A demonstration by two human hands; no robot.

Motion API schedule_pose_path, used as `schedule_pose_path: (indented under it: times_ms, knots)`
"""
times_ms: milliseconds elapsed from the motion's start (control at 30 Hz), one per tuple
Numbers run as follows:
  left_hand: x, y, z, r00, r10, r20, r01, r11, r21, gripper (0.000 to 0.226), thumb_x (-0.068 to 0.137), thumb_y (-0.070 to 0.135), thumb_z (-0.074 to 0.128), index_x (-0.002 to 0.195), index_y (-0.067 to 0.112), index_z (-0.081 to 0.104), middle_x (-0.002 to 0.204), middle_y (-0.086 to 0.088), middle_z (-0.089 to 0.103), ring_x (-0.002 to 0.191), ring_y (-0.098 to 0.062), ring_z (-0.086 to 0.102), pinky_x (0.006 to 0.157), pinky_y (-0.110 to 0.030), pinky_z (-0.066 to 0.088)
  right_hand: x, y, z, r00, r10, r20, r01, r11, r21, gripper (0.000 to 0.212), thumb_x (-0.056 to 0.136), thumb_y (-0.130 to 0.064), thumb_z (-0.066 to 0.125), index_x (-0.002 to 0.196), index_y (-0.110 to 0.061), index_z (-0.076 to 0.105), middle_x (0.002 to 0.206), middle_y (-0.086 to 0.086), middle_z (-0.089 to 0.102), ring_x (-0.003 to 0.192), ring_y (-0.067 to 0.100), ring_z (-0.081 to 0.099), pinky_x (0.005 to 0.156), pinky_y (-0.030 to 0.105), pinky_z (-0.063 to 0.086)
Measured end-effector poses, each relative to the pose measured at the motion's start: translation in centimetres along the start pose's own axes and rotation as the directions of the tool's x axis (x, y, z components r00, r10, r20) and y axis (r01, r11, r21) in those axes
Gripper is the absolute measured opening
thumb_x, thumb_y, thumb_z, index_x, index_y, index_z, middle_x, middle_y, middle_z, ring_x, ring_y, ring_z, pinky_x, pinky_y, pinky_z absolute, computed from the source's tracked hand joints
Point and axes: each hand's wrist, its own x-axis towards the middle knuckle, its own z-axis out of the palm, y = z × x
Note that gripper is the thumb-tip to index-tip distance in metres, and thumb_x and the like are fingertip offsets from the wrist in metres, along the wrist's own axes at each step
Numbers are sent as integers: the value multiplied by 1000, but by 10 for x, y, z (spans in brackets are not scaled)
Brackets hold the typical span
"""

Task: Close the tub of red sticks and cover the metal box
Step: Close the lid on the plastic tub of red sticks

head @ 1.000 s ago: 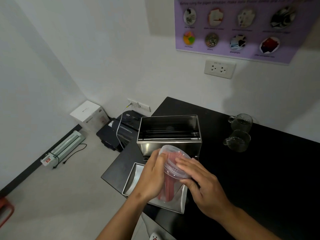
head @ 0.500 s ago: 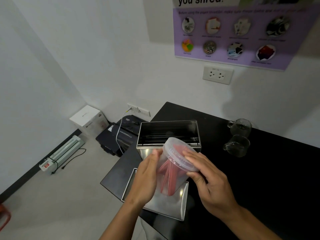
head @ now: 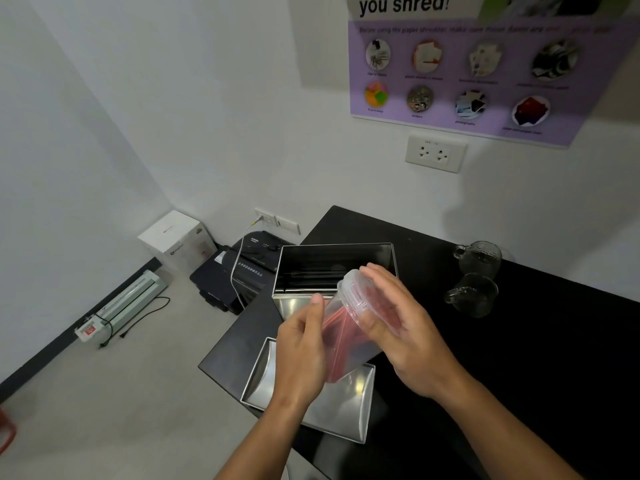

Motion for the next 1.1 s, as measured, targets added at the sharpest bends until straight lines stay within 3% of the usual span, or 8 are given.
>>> schedule_pose_path:
  times_ms: [200, 400, 467, 533, 733, 867, 1000, 1100]
  knots:
    - [5, -7, -3, 994, -74, 75, 78, 996, -46, 67, 99, 73, 35, 96, 30, 87, 89, -5, 85, 86, -24, 82, 73, -26, 63, 10, -3, 0, 998, -55, 29, 56, 998, -37, 66, 88, -59, 66, 146, -27, 58, 157, -11, 49, 146, 0, 42, 119, 43, 41]
    - [11, -14, 0, 973, -230, 18, 229, 953, -197, 68, 101, 70, 34, 105, 26, 86, 104, -7, 85, 104, -24, 80, 107, -57, 53, 2, 7, 2, 997, 31, -68, -21, 989, 149, 111, 69, -91, 60, 159, -40, 20, 166, -20, 29, 153, 0, 30, 123, 30, 31]
    - [12, -13, 1, 969, -245, 6, 240, 944, -227, 66, 105, 66, 32, 111, 27, 85, 109, -6, 84, 110, -24, 79, 112, -59, 50, -6, 10, 9, 992, 119, -43, -108, 974, 201, 121, 67, -85, 71, 163, -35, 16, 165, -18, 33, 152, 1, 33, 125, 37, 30]
    - [11, -14, 4, 973, -231, 16, 228, 946, -232, 65, 105, 66, 32, 115, 27, 83, 112, -7, 84, 113, -25, 78, 111, -58, 50, -12, 14, 18, 993, 117, -21, -112, 979, 169, 107, 73, -63, 81, 160, -29, 30, 154, -19, 52, 145, 1, 44, 123, 39, 35]
    - [4, -6, 6, 990, -107, 93, 117, 986, -118, 61, 107, 67, 27, 135, 33, 70, 127, 5, 78, 121, -11, 72, 110, -47, 53, -7, 19, 22, 984, 96, -151, -68, 981, 181, 75, 75, -38, 85, 143, -29, 55, 130, -17, 71, 124, 3, 65, 103, 22, 51]
    - [22, 16, -16, 995, 22, 95, -19, 999, -26, 77, 90, 75, 44, 156, 36, 46, 149, 17, 61, 138, 3, 55, 119, -33, 42, -3, 21, 15, 988, 63, -138, -45, 990, 131, 83, 74, -37, 87, 148, -37, 49, 133, -16, 69, 123, 7, 67, 100, 32, 58]
    - [42, 48, -30, 938, 133, 321, -204, 959, 197, 77, 88, 67, 55, 158, 37, 45, 154, 13, 56, 143, 4, 49, 114, -24, 42, 1, 14, 11, 997, 19, -72, -21, 999, -25, 96, 71, -48, 89, 152, -51, 37, 141, -19, 59, 129, 7, 60, 99, 37, 58]
    - [47, 63, -28, 868, 153, 472, -315, 905, 287, 82, 90, 67, 56, 162, 33, 40, 161, 11, 48, 147, 4, 45, 118, -22, 37, 2, 7, 11, 999, -15, -40, 10, 994, -113, 104, 69, -56, 86, 153, -57, 26, 146, -35, 42, 134, -7, 48, 98, 17, 51]
